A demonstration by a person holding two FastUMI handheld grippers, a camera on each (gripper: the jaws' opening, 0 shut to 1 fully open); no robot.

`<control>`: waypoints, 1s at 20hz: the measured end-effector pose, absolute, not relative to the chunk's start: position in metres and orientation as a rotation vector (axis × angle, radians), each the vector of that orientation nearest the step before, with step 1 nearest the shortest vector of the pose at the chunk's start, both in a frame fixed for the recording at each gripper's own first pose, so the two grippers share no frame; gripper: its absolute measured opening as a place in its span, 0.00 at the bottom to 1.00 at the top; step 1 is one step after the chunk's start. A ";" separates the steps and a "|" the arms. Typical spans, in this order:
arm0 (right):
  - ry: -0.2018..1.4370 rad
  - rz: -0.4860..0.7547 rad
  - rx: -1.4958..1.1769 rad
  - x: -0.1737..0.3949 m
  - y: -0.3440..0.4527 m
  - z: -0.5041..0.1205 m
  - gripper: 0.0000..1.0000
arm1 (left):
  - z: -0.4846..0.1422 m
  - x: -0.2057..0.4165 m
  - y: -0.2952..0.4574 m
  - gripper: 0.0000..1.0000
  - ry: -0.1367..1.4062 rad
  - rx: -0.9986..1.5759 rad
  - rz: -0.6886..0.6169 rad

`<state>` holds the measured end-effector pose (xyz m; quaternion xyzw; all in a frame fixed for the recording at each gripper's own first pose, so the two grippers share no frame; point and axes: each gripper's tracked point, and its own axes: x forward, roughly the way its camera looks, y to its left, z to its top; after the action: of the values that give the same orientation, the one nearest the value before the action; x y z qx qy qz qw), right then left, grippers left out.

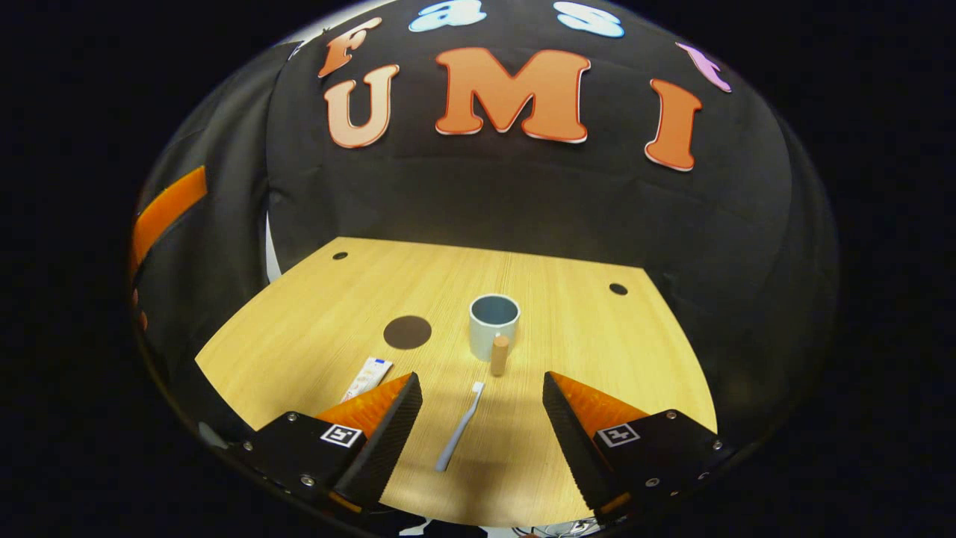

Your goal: Put the toothbrush and toothpaste on the desktop into the cup, then pick up the cup and place it on the coaster on the desktop.

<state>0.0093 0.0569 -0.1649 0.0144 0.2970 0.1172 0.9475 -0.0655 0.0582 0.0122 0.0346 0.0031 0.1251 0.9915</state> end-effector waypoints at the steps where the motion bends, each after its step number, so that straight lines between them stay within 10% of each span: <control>1: 0.638 0.250 0.036 0.007 0.059 -0.172 0.99 | 0.012 -0.070 0.059 0.98 0.010 0.074 0.266; 20: 1.258 0.219 -0.022 0.016 0.091 -0.314 0.82 | -0.052 -0.070 0.126 0.98 0.161 0.098 0.320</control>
<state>0.0157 0.0912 -0.3137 -0.0101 0.5870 0.1024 0.8030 -0.0698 0.1258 -0.0516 0.0487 0.0803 0.1592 0.9828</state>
